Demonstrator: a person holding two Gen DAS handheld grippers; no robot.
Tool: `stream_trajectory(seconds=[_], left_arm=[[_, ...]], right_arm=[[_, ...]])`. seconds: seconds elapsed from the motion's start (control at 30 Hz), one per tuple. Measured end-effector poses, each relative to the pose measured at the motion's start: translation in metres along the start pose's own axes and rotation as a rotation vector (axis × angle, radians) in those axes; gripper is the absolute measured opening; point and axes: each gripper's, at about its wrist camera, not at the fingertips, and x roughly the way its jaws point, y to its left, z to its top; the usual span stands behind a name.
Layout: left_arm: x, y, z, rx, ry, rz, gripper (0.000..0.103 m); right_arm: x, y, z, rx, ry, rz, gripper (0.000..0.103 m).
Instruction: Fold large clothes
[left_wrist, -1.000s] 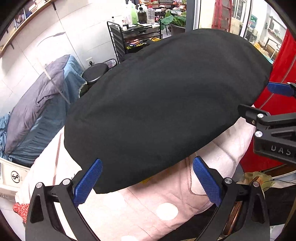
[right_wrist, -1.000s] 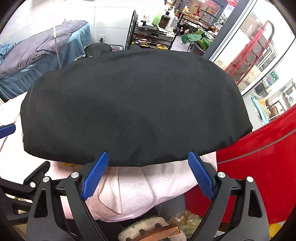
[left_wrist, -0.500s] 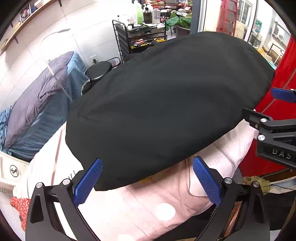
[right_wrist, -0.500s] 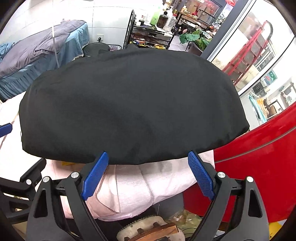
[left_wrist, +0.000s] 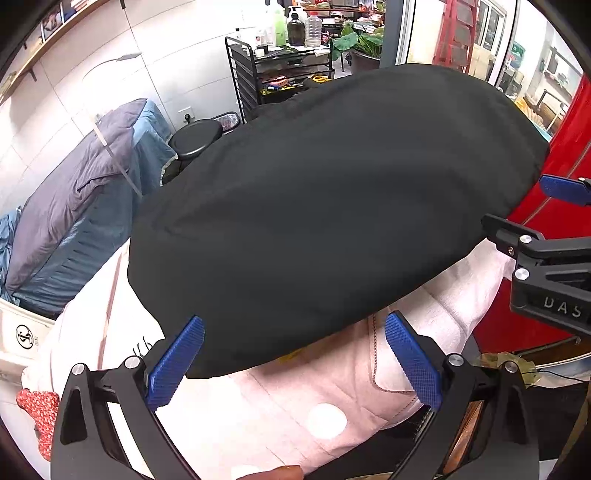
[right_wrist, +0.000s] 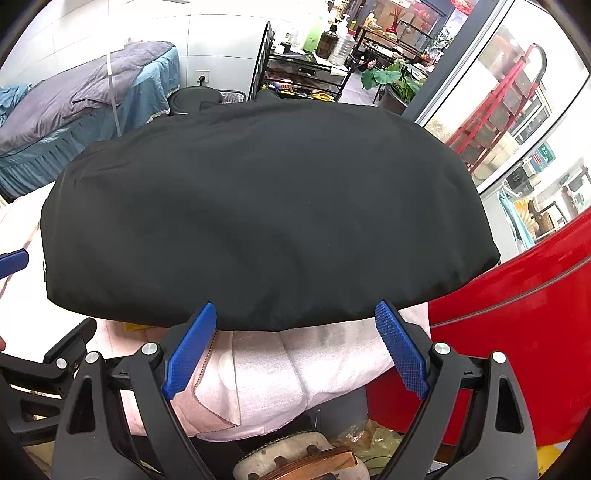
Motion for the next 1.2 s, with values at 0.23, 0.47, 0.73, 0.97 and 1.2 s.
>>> stream_trajectory(seconds=[0.23, 0.47, 0.73, 0.97, 1.2], left_arm=[[0.0012, 0.001, 0.0007, -0.002, 0.004, -0.008, 0.097], [0.0031, 0.0012, 0.0014, -0.007, 0.009, -0.011, 0.097], [0.0044, 0.0031, 0.0025, -0.016, 0.011, -0.013, 0.097], [0.0061, 0.0066, 0.0037, -0.03, 0.017, -0.016, 0.097], [0.0015, 0.0072, 0.001, -0.03, -0.026, 0.001, 0.097]], right_arm=[[0.0013, 0.0013, 0.0024, -0.008, 0.004, 0.004, 0.087], [0.0037, 0.0019, 0.0046, -0.013, 0.012, 0.004, 0.087], [0.0055, 0.0048, 0.0053, -0.023, 0.012, 0.006, 0.087], [0.0061, 0.0059, 0.0062, -0.027, 0.016, 0.003, 0.087], [0.0071, 0.0053, 0.0065, -0.026, 0.022, -0.001, 0.087]])
